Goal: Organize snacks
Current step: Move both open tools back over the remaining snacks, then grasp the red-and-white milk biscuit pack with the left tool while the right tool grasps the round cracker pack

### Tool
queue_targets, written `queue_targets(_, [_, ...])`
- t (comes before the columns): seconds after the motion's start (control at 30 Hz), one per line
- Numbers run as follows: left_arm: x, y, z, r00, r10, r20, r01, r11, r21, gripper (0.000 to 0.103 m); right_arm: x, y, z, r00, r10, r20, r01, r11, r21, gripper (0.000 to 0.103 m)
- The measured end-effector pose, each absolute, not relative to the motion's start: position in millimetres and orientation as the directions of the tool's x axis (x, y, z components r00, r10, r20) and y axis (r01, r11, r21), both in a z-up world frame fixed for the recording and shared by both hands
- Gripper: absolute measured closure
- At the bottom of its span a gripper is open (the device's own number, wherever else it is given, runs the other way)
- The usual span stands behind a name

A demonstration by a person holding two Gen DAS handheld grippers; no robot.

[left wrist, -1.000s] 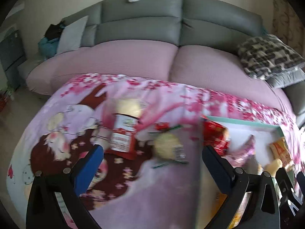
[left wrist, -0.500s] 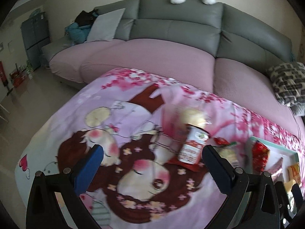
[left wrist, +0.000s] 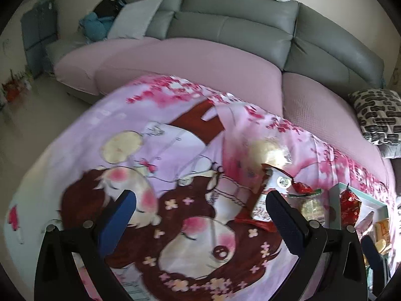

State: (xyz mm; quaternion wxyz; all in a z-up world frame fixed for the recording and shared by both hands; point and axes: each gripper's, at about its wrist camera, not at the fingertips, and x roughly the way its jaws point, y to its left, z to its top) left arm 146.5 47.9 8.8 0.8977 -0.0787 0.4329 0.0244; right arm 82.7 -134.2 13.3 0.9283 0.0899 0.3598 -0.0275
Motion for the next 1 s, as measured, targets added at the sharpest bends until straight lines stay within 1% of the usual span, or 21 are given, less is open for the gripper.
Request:
queue_targets(0.03, [151.1, 45.0, 4.6, 0.617, -0.049, -0.786, -0.092, 0.987, -0.133, 0.000, 87.2, -132.0, 11.7, 0.734, 0.019, -0.679, 0.108, 0.984, 0.145, 0.017])
queue_targets(0.1, [158.0, 38.7, -1.2, 0.604, -0.082, -0.793, -0.055, 0.988, -0.144, 0.000, 95.4, -128.2, 7.6, 0.725, 0.035, -0.688, 0.088, 0.986, 0.143, 0.021])
queue_targets(0.17, [163.6, 30.7, -7.0, 0.584, -0.127, -0.802, 0.003, 0.988, -0.155, 0.000, 104.1, -124.5, 2.0, 0.712, 0.029, -0.701, 0.084, 0.988, 0.126, 0.021])
queue_targets(0.23, [167.8, 22.5, -10.8, 0.576, -0.141, -0.806, 0.043, 0.989, -0.142, 0.000, 110.7, -122.3, -3.5, 0.698, 0.027, -0.716, 0.081, 0.990, 0.116, 0.024])
queue_targets(0.3, [173.1, 15.2, -16.4, 0.560, -0.154, -0.814, 0.071, 0.988, -0.139, 0.000, 118.1, -121.5, -9.9, 0.681, 0.028, -0.732, 0.077, 0.991, 0.109, 0.024])
queue_targets(0.4, [181.6, 4.7, -28.3, 0.509, -0.205, -0.836, 0.113, 0.979, -0.172, 0.000, 127.8, -122.3, -18.2, 0.659, 0.017, -0.752, 0.080, 0.993, 0.092, 0.025])
queue_targets(0.47, [187.1, -2.3, -35.6, 0.487, -0.214, -0.847, 0.131, 0.976, -0.172, 0.001, 133.3, -125.2, -23.1, 0.643, 0.009, -0.766, 0.091, 0.992, 0.088, 0.026])
queue_targets(0.53, [192.0, -8.8, -41.2, 0.470, -0.216, -0.856, 0.146, 0.975, -0.166, 0.002, 138.2, -126.9, -26.8, 0.631, 0.002, -0.776, 0.092, 0.993, 0.077, 0.033])
queue_targets(0.6, [197.6, -14.8, -47.5, 0.453, -0.221, -0.864, 0.159, 0.973, -0.166, 0.008, 143.0, -127.9, -30.1, 0.624, -0.004, -0.782, 0.090, 0.994, 0.067, 0.033])
queue_targets(0.67, [201.5, -19.4, -52.7, 0.437, -0.224, -0.871, 0.167, 0.972, -0.166, 0.018, 148.0, -130.0, -34.2, 0.613, -0.006, -0.790, 0.094, 0.994, 0.065, 0.034])
queue_targets(0.73, [202.7, -22.4, -55.8, 0.439, -0.210, -0.873, 0.165, 0.975, -0.151, 0.020, 152.0, -131.0, -37.4, 0.602, -0.005, -0.799, 0.093, 0.994, 0.064, 0.037])
queue_targets(0.8, [203.1, -21.1, -56.4, 0.446, -0.204, -0.871, 0.159, 0.976, -0.147, 0.026, 154.1, -130.2, -40.2, 0.597, -0.010, -0.802, 0.090, 0.994, 0.055, 0.037])
queue_targets(0.87, [204.1, -18.1, -55.3, 0.452, -0.207, -0.868, 0.151, 0.976, -0.154, 0.039, 154.6, -129.1, -40.9, 0.595, -0.001, -0.804, 0.081, 0.995, 0.059, 0.041])
queue_targets(0.9, [204.2, -17.0, -54.5, 0.452, -0.218, -0.865, 0.152, 0.974, -0.167, 0.042, 155.0, -129.6, -41.9, 0.592, 0.016, -0.806, 0.079, 0.994, 0.078, 0.046])
queue_targets(0.97, [203.0, -15.6, -52.6, 0.456, -0.228, -0.860, 0.150, 0.973, -0.178, 0.055, 154.7, -129.2, -41.8, 0.592, 0.015, -0.806, 0.083, 0.993, 0.079, 0.047])
queue_targets(1.0, [202.2, -15.4, -51.8, 0.460, -0.228, -0.858, 0.149, 0.973, -0.178, 0.058, 154.1, -129.0, -41.5, 0.592, 0.014, -0.806, 0.081, 0.994, 0.078, 0.048])
